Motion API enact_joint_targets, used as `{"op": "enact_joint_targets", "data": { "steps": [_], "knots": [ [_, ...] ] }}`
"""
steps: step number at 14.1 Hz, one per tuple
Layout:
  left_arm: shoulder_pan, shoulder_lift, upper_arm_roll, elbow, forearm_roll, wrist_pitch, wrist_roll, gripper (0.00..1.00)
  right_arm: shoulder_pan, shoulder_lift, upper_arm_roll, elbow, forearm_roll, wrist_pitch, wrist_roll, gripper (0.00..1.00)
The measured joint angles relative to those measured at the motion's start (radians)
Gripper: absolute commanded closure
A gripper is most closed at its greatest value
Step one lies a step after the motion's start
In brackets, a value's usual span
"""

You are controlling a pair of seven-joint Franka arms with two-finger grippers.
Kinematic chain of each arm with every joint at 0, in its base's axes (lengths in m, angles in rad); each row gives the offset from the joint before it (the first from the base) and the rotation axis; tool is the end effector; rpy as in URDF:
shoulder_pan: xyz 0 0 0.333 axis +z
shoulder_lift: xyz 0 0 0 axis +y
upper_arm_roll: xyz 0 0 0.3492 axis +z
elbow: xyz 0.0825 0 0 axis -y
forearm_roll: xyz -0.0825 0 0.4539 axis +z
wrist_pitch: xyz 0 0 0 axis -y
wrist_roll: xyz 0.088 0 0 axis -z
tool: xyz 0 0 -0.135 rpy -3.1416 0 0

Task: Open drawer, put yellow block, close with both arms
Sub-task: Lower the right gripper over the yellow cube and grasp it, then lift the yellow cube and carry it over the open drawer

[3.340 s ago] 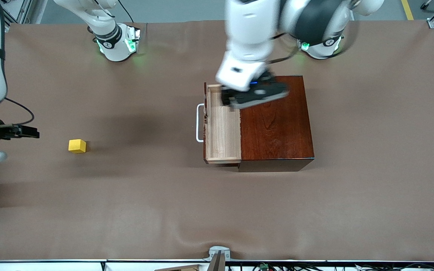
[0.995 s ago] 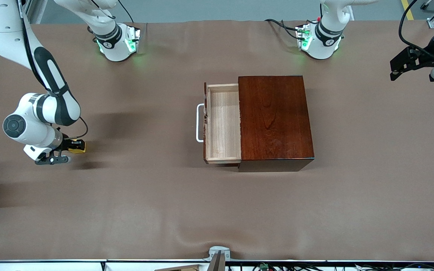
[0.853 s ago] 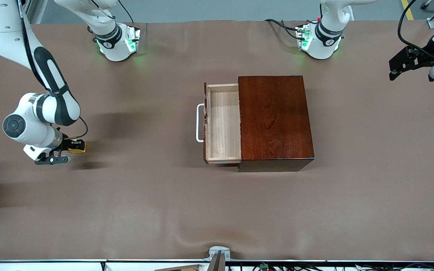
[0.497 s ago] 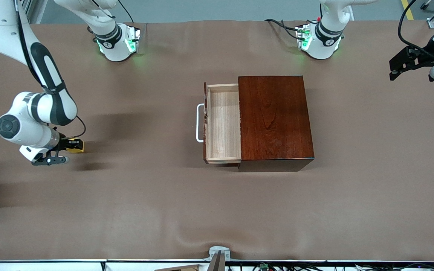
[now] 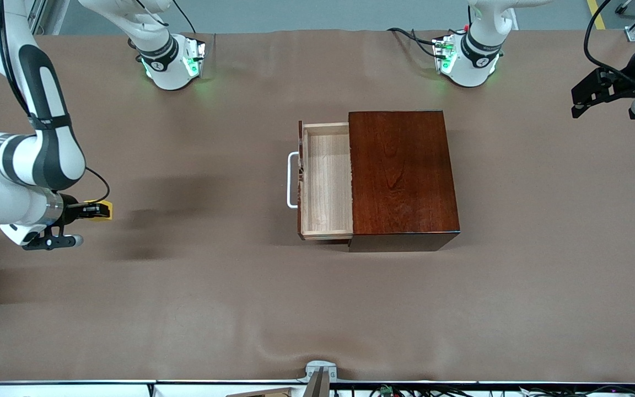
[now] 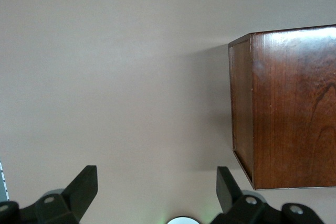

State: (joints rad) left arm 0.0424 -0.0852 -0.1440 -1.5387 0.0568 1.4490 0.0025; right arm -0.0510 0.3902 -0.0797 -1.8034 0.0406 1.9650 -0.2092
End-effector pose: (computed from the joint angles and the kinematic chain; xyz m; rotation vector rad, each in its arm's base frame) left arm 0.5787 -0.0548 0.6874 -3.0692 0.1487 0.0030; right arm 0.6761 -0.0828 0.2761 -3.0779 -0.0941 0.3449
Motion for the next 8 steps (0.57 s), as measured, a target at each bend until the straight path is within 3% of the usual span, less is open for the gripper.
{"op": "enact_joint_targets", "data": {
  "steps": [8],
  "knots": [
    [0.000,0.000,0.000,-0.001,0.000,0.000,0.000,0.00,0.114,-0.019,0.004,0.084,0.031,-0.121,0.269,1.00]
  ]
}}
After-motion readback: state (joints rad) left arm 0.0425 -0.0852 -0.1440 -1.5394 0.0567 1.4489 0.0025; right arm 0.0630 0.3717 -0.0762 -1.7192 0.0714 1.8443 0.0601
